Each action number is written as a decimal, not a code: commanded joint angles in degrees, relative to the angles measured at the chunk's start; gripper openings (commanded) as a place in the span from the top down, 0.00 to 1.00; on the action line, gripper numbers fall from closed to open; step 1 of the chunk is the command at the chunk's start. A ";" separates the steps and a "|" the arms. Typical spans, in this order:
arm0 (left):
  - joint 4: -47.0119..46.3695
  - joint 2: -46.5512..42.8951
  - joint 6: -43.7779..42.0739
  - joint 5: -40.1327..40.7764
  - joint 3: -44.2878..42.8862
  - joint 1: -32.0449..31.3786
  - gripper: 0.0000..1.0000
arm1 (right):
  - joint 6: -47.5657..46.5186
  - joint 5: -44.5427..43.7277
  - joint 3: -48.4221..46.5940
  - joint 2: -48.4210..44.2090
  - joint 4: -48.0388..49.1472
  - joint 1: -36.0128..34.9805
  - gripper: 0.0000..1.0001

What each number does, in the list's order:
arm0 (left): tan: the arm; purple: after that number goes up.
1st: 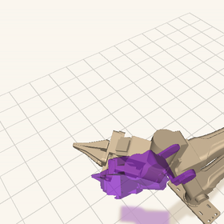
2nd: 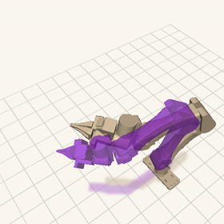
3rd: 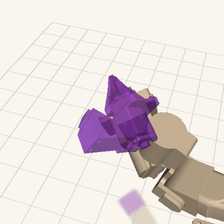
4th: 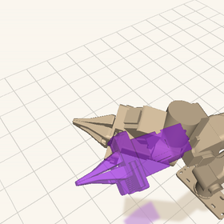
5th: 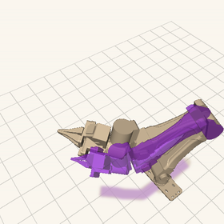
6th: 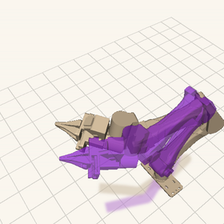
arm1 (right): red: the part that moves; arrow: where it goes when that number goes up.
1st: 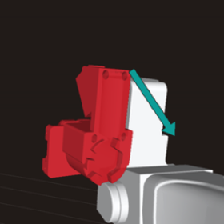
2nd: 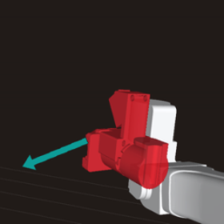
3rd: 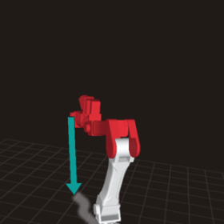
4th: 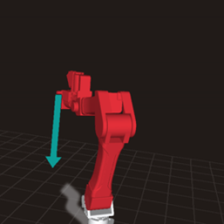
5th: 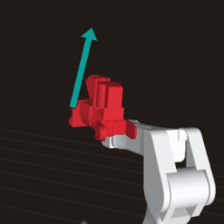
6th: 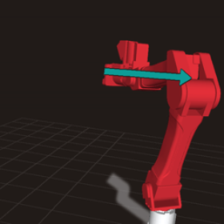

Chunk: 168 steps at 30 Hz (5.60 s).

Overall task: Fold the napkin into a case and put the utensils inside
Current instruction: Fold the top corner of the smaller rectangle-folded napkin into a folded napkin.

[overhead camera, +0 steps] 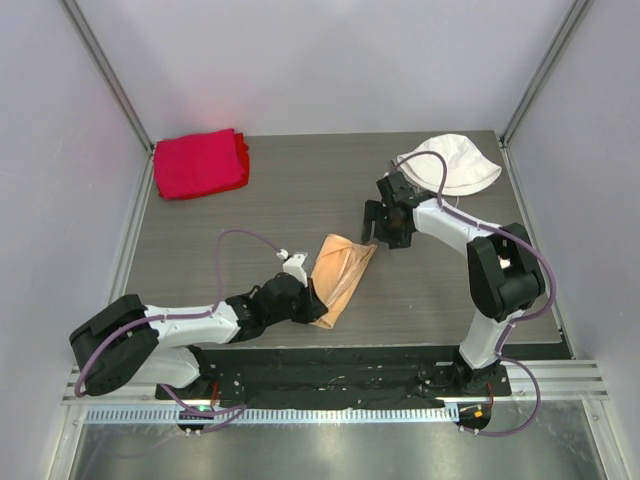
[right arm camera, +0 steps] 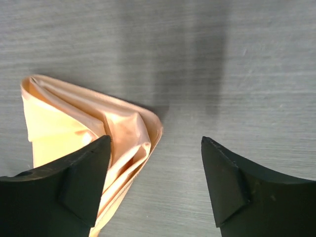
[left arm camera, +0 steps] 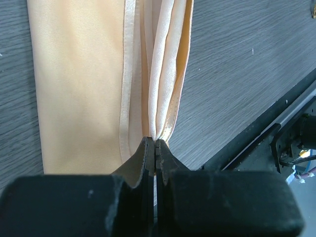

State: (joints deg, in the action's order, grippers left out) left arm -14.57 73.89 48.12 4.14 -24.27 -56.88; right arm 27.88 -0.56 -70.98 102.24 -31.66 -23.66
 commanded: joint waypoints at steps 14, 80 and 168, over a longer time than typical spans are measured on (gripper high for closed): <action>-5.30 0.73 -0.31 -6.16 -2.27 -0.16 1.00 | 16.15 16.02 14.82 -2.22 19.44 -3.15 0.30; 2.18 35.62 -5.14 -1.33 -33.21 10.12 0.95 | 5.42 15.41 7.35 -1.17 12.67 -4.55 0.95; -3.63 36.06 12.17 -15.83 -28.99 21.37 0.98 | 9.12 -29.76 -9.62 11.76 -4.29 -20.55 0.92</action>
State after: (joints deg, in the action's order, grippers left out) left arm -15.29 109.01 59.46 -12.05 -54.13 -35.35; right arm 33.76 -26.35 -81.08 113.32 -37.98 -42.72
